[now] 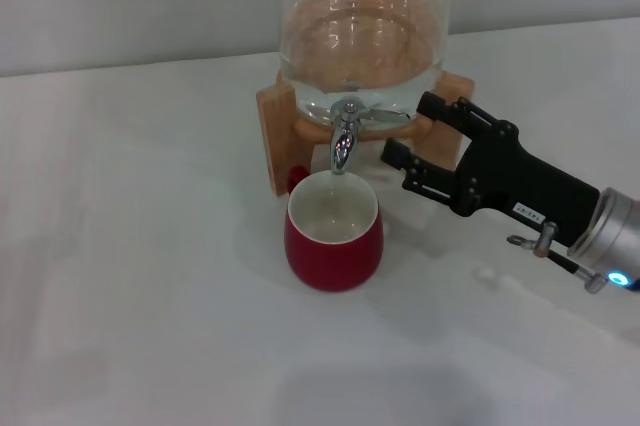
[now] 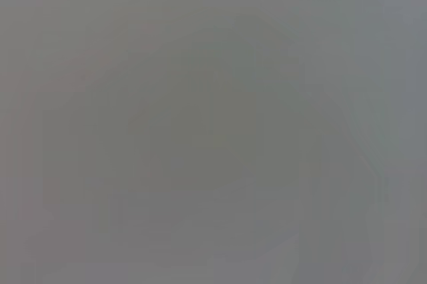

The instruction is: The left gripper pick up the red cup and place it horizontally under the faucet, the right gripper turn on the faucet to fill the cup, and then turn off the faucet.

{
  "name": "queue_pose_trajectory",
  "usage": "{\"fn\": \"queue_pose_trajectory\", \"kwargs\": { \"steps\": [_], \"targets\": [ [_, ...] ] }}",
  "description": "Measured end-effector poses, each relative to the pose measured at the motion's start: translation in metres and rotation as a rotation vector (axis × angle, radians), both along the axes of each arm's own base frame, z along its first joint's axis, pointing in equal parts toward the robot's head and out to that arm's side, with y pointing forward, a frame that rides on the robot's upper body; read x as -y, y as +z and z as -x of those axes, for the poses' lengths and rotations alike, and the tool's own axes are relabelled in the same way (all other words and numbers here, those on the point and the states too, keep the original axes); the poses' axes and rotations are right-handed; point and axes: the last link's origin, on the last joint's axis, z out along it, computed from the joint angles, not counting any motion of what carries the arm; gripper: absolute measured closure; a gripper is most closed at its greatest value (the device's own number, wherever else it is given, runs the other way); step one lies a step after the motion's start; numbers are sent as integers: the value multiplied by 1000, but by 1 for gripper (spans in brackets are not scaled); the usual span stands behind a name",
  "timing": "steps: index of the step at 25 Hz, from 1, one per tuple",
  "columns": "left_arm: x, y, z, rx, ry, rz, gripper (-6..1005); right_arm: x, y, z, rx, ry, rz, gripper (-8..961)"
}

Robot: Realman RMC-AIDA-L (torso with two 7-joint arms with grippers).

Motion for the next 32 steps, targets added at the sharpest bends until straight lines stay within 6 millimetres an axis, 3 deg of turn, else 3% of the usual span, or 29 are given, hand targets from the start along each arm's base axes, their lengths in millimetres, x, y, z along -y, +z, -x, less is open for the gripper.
{"fn": "queue_pose_trajectory", "kwargs": {
  "steps": [32],
  "targets": [
    [-3, 0, -2, -1, -9, 1, 136, 2, -6, 11, -20, 41, 78, 111]
  ]
}}
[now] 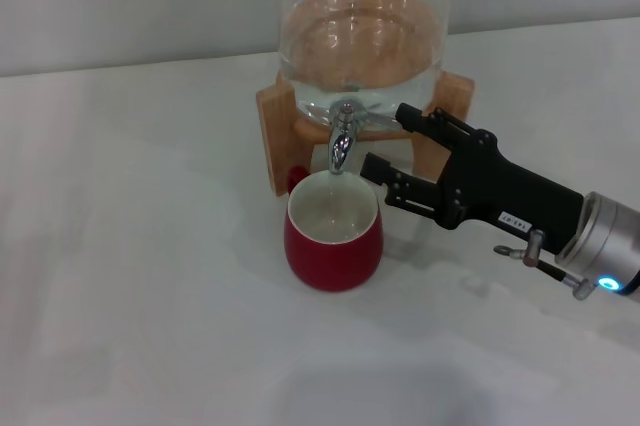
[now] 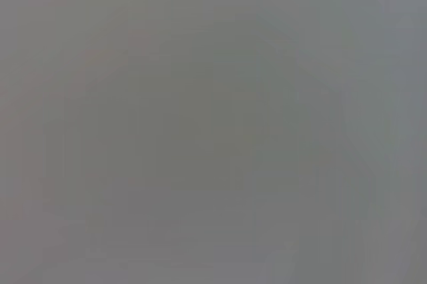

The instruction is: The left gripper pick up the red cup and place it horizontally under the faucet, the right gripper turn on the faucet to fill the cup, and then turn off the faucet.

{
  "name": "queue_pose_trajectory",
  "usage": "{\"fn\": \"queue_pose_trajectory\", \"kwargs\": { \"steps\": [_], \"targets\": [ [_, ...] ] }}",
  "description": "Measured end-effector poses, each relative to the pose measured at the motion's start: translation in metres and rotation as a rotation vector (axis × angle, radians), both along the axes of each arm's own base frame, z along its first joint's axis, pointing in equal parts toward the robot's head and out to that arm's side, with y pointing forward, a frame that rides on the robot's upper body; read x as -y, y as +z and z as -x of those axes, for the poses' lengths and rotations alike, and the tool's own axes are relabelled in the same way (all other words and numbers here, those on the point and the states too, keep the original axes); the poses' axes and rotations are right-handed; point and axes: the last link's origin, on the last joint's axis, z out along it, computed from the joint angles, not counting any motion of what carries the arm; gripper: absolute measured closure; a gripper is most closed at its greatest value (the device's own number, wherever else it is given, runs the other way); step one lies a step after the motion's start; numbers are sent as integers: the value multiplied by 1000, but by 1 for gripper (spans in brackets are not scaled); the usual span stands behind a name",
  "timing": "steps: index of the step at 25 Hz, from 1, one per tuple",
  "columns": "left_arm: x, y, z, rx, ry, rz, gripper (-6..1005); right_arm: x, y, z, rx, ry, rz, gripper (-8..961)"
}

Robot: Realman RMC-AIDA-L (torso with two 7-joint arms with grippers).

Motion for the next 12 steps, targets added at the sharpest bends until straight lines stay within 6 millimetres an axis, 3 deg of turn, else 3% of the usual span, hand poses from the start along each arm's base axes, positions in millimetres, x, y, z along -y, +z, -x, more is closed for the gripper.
{"fn": "queue_pose_trajectory", "kwargs": {
  "steps": [12],
  "targets": [
    [0, -1, -2, -2, -10, 4, 137, 5, -2, 1, -16, 10, 31, 112]
  ]
}}
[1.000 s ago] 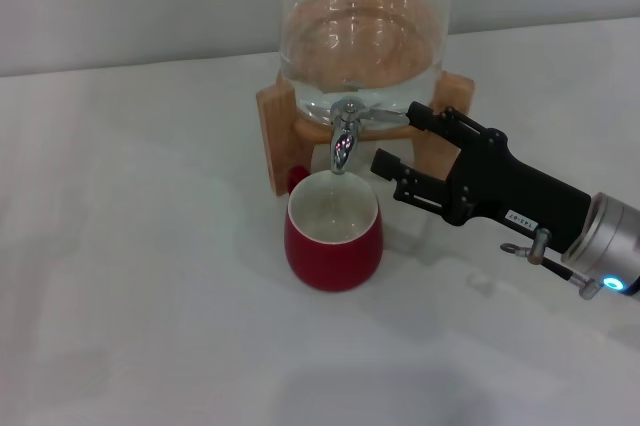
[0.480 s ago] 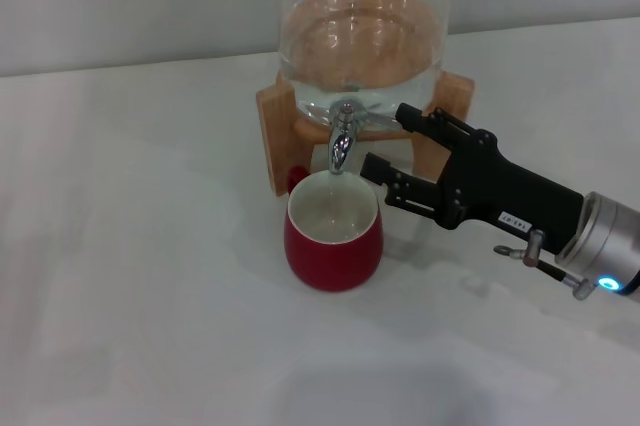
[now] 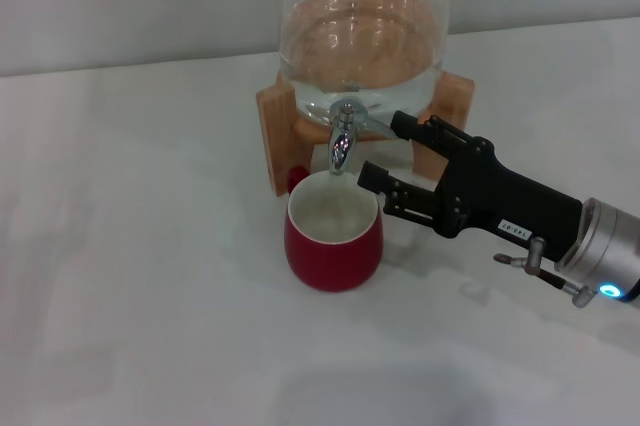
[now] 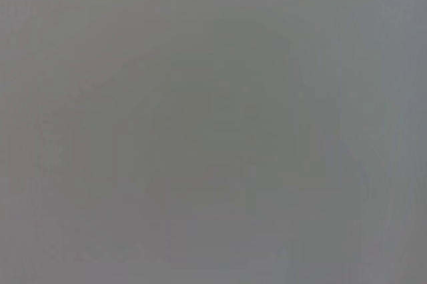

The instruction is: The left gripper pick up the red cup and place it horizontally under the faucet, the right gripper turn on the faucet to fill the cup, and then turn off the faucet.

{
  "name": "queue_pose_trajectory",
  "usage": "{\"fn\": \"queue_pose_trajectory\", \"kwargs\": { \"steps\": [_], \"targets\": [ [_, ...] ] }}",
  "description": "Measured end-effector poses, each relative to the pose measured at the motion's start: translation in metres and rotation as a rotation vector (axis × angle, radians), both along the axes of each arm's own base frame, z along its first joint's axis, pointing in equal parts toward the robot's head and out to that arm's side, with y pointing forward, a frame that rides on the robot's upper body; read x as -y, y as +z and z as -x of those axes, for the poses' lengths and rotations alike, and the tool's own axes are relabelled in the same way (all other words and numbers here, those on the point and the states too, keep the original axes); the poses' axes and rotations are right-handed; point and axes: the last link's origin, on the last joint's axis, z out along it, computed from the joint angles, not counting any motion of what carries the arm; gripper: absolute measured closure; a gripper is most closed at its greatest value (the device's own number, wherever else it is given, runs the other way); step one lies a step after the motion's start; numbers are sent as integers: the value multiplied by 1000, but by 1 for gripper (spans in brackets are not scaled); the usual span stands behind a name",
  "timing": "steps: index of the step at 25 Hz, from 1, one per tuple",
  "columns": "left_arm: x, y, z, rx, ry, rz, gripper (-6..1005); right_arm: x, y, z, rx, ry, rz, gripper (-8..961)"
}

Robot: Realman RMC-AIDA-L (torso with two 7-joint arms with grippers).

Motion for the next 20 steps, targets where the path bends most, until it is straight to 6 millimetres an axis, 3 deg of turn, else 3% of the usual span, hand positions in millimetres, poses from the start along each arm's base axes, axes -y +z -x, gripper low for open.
{"fn": "queue_pose_trajectory", "kwargs": {
  "steps": [20],
  "targets": [
    [1, -1, 1, 1, 3, 2, 138, 6, -2, 5, -21, 36, 32, 112]
  ]
}}
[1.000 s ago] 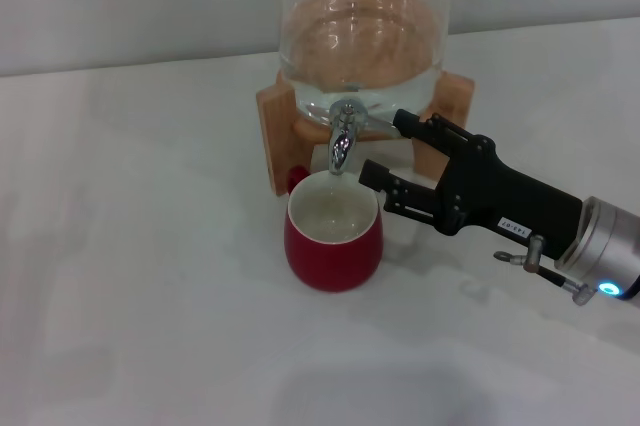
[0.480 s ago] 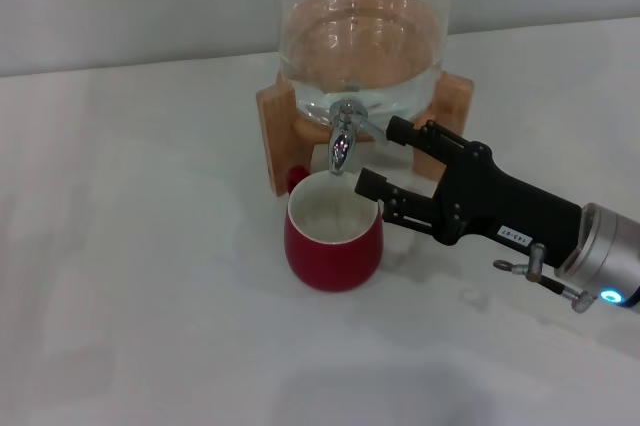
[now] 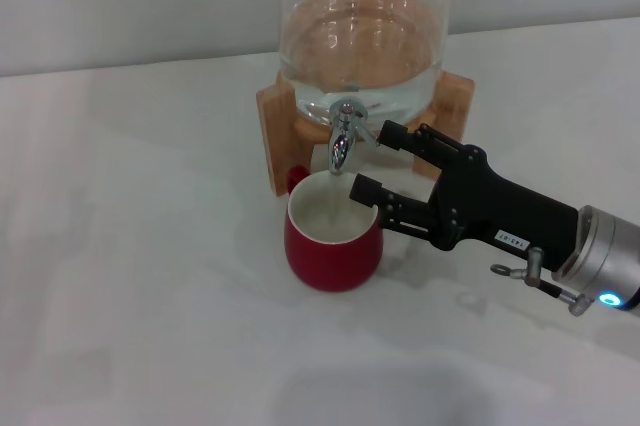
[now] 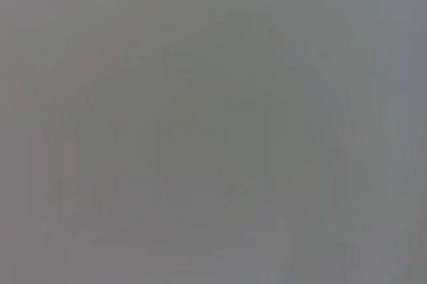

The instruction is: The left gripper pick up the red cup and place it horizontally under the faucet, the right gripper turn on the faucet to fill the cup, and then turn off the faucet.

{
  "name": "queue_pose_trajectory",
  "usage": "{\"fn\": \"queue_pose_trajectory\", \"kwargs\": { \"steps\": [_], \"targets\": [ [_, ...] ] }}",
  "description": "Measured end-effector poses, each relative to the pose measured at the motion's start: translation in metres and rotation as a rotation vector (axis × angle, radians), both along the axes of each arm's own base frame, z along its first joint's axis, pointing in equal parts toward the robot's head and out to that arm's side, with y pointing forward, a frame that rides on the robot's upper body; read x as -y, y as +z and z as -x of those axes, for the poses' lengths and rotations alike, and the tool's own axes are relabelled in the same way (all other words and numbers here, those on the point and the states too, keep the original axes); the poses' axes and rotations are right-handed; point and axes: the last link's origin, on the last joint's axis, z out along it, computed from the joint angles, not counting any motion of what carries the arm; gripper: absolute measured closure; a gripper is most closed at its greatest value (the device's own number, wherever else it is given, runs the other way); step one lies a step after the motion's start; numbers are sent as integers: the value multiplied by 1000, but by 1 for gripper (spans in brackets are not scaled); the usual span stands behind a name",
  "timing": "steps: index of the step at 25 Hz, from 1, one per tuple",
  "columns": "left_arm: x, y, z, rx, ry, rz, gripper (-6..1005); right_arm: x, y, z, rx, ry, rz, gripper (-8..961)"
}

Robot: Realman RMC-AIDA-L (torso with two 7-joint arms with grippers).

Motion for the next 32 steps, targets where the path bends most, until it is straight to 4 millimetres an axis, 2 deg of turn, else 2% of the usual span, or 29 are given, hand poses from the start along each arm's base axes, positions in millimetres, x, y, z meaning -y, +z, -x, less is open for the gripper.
{"fn": "queue_pose_trajectory", "kwargs": {
  "steps": [12, 23, 32],
  "targets": [
    [0, -1, 0, -1, -1, 4, 137, -4, 14, 3, -43, 24, -51, 111],
    [-1, 0, -1, -2, -6, 3, 137, 14, 16, 5, -90, 88, -18, 113],
    [-3, 0, -2, -2, -8, 4, 137, 18, 13, 6, -89, 98, 0, 115]
  ]
}}
